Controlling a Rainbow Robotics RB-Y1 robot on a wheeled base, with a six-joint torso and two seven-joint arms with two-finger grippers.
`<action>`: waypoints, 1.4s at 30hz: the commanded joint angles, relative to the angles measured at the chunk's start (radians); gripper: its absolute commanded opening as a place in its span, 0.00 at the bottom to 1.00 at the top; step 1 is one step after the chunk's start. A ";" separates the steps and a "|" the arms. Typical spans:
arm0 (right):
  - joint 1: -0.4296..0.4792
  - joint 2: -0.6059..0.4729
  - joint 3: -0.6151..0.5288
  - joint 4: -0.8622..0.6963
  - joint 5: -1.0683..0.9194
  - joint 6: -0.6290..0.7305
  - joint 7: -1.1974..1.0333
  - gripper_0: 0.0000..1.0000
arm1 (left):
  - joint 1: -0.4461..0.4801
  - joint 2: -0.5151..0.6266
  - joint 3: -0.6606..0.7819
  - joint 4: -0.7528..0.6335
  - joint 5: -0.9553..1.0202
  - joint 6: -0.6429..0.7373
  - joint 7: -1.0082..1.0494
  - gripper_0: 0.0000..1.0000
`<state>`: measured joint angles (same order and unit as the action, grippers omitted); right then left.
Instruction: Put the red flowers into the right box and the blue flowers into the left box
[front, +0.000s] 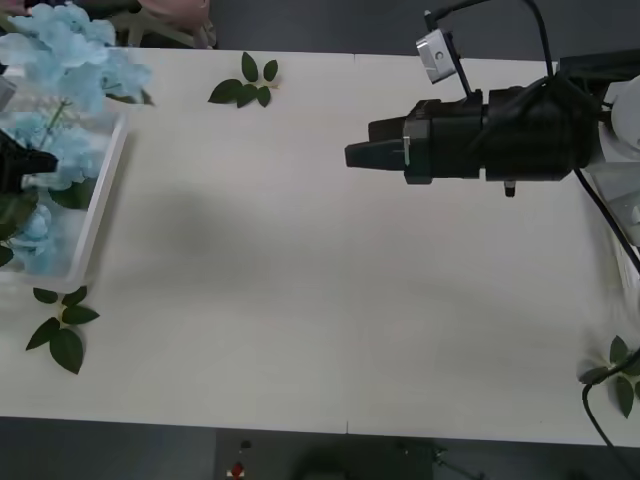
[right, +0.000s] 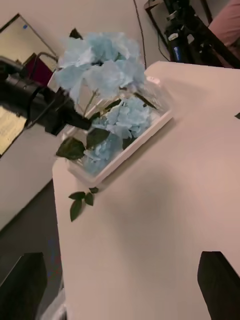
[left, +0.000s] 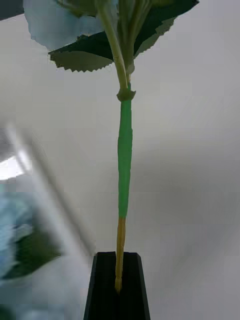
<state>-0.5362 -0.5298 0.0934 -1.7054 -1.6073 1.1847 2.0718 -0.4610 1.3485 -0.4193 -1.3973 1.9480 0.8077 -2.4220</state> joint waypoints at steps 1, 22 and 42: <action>0.001 -0.079 0.023 -0.040 -0.059 0.009 0.131 0.88 | -0.010 0.024 0.014 0.109 -0.078 -0.016 -0.132 0.00; 0.107 -0.075 0.032 -0.039 -0.115 0.125 0.367 0.88 | 0.038 0.020 0.014 0.233 -0.314 -0.203 -0.149 0.77; 0.107 -0.068 0.032 -0.039 -0.109 0.107 0.378 0.88 | 0.062 -0.003 0.198 -0.239 0.309 0.116 -0.167 0.96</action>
<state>-0.4089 -0.6153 0.1353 -1.7087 -1.7122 1.3051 2.4204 -0.4039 1.3711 -0.2202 -1.5383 2.2694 0.9881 -2.5476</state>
